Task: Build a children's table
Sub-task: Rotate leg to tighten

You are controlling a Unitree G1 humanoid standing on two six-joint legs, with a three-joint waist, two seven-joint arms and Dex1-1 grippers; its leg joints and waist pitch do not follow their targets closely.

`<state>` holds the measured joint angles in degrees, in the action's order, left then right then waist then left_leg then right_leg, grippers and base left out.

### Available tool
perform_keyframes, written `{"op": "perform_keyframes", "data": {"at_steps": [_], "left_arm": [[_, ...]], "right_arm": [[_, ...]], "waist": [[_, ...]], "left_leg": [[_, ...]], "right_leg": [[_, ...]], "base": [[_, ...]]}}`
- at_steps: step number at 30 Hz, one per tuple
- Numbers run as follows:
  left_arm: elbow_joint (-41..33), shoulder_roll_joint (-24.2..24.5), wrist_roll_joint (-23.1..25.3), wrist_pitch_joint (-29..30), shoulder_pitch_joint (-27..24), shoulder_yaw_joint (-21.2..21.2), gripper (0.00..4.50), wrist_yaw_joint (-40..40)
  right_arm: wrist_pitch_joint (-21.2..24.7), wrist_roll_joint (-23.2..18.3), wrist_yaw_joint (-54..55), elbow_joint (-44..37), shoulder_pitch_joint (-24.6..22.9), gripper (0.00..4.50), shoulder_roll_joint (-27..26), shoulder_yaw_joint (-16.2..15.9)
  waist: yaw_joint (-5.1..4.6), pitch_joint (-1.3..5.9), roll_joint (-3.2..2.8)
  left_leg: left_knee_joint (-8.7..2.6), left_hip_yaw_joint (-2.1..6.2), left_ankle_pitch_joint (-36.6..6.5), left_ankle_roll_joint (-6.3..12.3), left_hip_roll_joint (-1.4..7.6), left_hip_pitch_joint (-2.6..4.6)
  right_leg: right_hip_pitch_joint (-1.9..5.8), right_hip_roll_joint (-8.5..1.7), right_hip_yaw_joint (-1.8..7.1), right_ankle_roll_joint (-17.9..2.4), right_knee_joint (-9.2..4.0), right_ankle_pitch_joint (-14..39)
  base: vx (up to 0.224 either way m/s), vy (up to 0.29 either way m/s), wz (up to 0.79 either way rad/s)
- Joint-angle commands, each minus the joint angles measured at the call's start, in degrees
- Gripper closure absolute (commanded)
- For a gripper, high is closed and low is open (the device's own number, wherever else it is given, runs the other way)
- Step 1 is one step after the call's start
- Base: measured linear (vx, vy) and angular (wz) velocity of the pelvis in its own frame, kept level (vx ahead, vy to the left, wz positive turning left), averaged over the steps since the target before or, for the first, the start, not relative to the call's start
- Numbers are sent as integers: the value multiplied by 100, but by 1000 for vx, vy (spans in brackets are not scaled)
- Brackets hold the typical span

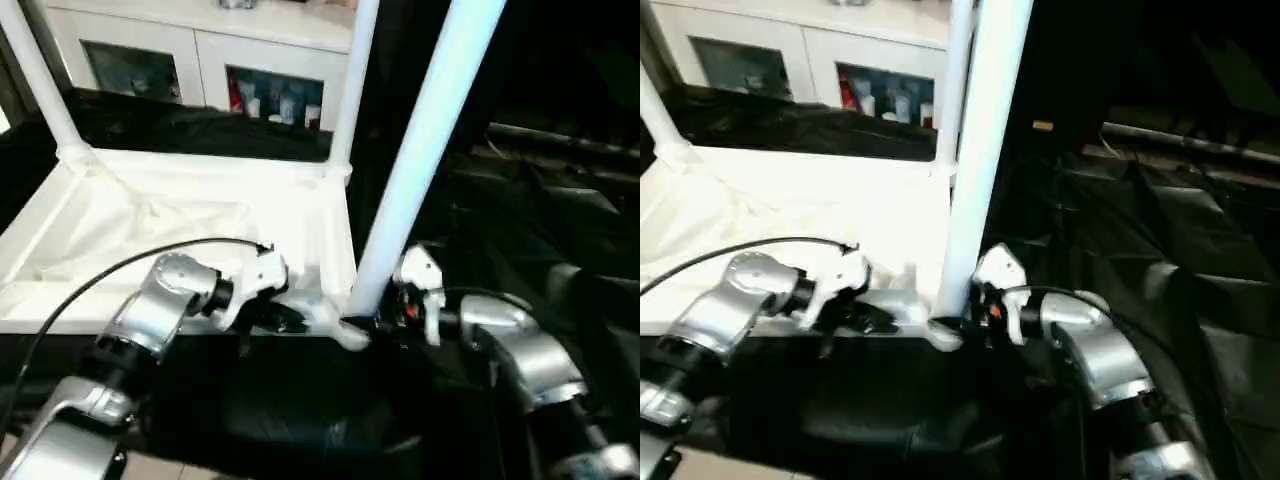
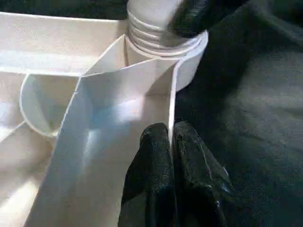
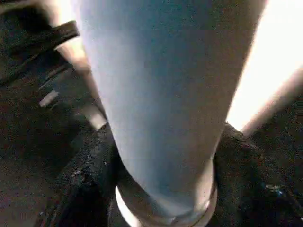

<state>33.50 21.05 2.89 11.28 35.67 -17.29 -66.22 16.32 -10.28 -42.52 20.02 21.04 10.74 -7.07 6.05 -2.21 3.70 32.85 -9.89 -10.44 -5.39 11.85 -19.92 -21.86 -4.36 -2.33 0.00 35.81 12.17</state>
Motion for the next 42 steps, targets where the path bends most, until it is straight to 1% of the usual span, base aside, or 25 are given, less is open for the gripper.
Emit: {"op": "perform_keyframes", "data": {"at_steps": [1,3,5,7,8,9,10,11,12,13,15,16,18,20,22,25,27,29,30,31,32,33,34,36,42], "left_arm": [[215,-358,79,185,130,-6,450,688],[480,-685,164,247,304,-26,450,1105],[707,-1081,184,369,490,25,450,1583],[821,-1365,195,436,609,54,450,1869],[889,-1503,215,430,668,39,450,1949],[902,-1537,223,422,681,26,450,1953],[919,-1583,240,409,695,-2,450,1948],[942,-1621,266,376,714,-43,450,1916],[959,-1637,284,357,726,-66,450,1893],[971,-1644,291,351,734,-71,450,1886],[951,-1585,299,271,711,-81,450,1764],[940,-1475,312,199,676,-89,450,1598],[923,-1332,313,115,622,-90,450,1393],[829,-1166,290,5,536,-112,450,1110],[726,-1057,238,-23,472,-131,450,887],[410,-722,19,-259,245,-178,450,120],[339,-526,7,-407,172,-252,450,-254],[222,-422,-97,-401,134,-248,450,-548],[117,-359,-168,-340,105,-254,450,-726],[16,-293,-221,-306,77,-270,450,-894],[-132,-185,-285,-271,28,-312,450,-1146],[-159,-163,-296,-266,19,-319,450,-1195],[-214,-127,-312,-256,-5,-327,450,-1284],[-329,-51,-331,-259,-66,-347,450,-1406],[-326,-43,-365,-295,-91,-249,450,-1368]], "right_arm": [[344,118,524,388,5,201,-239,-167],[381,298,1089,628,89,201,-574,-219],[344,522,1752,988,284,201,-950,-220],[264,649,2036,1222,441,201,-1188,-247],[192,686,2124,1336,539,201,-1307,-241],[182,689,2145,1363,567,201,-1337,-234],[148,674,2165,1382,609,201,-1371,-202],[142,568,2116,1379,665,201,-1378,-114],[141,503,2084,1374,698,152,-1368,-56],[138,487,2076,1377,712,152,-1359,-35],[63,516,1922,1336,708,150,-1226,-16],[3,552,1733,1260,672,132,-1080,-12],[4,582,1377,1029,575,106,-834,-104],[26,567,826,670,421,99,-502,-259],[-12,527,500,456,322,99,-302,-346],[-117,285,-428,-119,39,99,245,-486],[-55,90,-1015,-433,-110,99,597,-483],[-56,47,-1384,-617,-206,99,820,-541],[-76,38,-1533,-696,-250,99,921,-573],[-65,26,-1640,-771,-282,99,1001,-597],[-3,-19,-1777,-868,-312,99,1095,-624],[13,-29,-1803,-887,-316,99,1113,-629],[47,-63,-1854,-930,-327,99,1154,-643],[-7,-27,-2040,-973,-348,99,1276,-754],[-309,201,-2084,-858,-317,99,1240,-940]], "waist": [[-18,245,-59],[-63,234,-41],[-80,236,-23],[-88,222,-29],[-72,222,-65],[-91,218,-57],[-80,224,-102],[-100,228,-105],[-100,239,-92],[-93,243,-106],[-96,240,-111],[-92,245,-107],[-81,246,-54],[-56,241,-46],[-41,247,-69],[-26,291,-116],[-34,321,-81],[-12,323,-108],[-18,323,-96],[-12,327,-110],[-22,322,-73],[-8,328,-92],[-19,325,-54],[2,304,-70],[13,269,-68]], "left_leg": [[-434,30,-1451,-251,131,57],[-435,29,-1644,-294,124,70],[-431,36,-1775,-297,112,81],[-431,46,-1943,-307,106,96],[-432,66,-2016,-300,105,106],[-441,72,-2075,-285,109,94],[-449,87,-2087,-289,109,83],[-474,102,-2116,-281,113,59],[-478,98,-2142,-261,118,69],[-477,93,-2131,-248,116,76],[-491,85,-2082,-217,120,54],[-490,83,-2057,-209,120,52],[-481,66,-1964,-129,122,41],[-472,54,-1844,-60,128,36],[-474,53,-1694,-7,134,17],[-434,38,-1234,89,143,-10],[-382,14,-822,243,117,-33],[-359,7,-631,365,124,-19],[-357,4,-578,410,125,-29],[-354,7,-556,421,129,-24],[-358,-2,-587,435,136,-14],[-357,0,-592,442,146,10],[-352,-12,-577,463,150,8],[-362,-17,-648,454,163,17],[-401,-15,-1056,193,154,18]], "right_leg": [[173,-363,201,-1005,-488,1557],[121,-357,214,-848,-539,1866],[96,-372,219,-787,-572,2135],[63,-387,217,-681,-628,2533],[58,-395,210,-591,-653,2720],[51,-384,206,-542,-673,2740],[66,-388,204,-537,-666,2704],[88,-374,190,-526,-656,2607],[85,-366,182,-544,-661,2467],[79,-361,186,-568,-656,2373],[93,-353,193,-669,-639,2087],[100,-358,195,-688,-636,2042],[117,-357,201,-704,-634,1957],[119,-364,210,-720,-633,1873],[147,-372,217,-742,-614,1741],[213,-352,210,-935,-517,813],[245,-319,197,-1152,-428,32],[253,-317,194,-1270,-391,-345],[263,-318,187,-1328,-378,-442],[260,-322,184,-1353,-363,-476],[250,-321,181,-1393,-367,-431],[246,-326,181,-1420,-359,-382],[237,-319,183,-1431,-362,-389],[223,-333,182,-1442,-374,-223],[209,-352,204,-1228,-450,514]], "base": [[-56,5,-4],[-28,2,-2],[0,0,0],[0,0,0],[0,0,0],[0,0,0],[0,0,0],[0,0,0],[0,0,0],[0,0,0],[0,0,0],[0,0,0],[0,0,0],[0,0,0],[0,0,0],[40,-7,-1],[67,-4,-1],[58,4,-1],[0,0,0],[0,0,0],[0,0,0],[0,0,0],[0,0,0],[0,0,0],[0,0,0]]}}
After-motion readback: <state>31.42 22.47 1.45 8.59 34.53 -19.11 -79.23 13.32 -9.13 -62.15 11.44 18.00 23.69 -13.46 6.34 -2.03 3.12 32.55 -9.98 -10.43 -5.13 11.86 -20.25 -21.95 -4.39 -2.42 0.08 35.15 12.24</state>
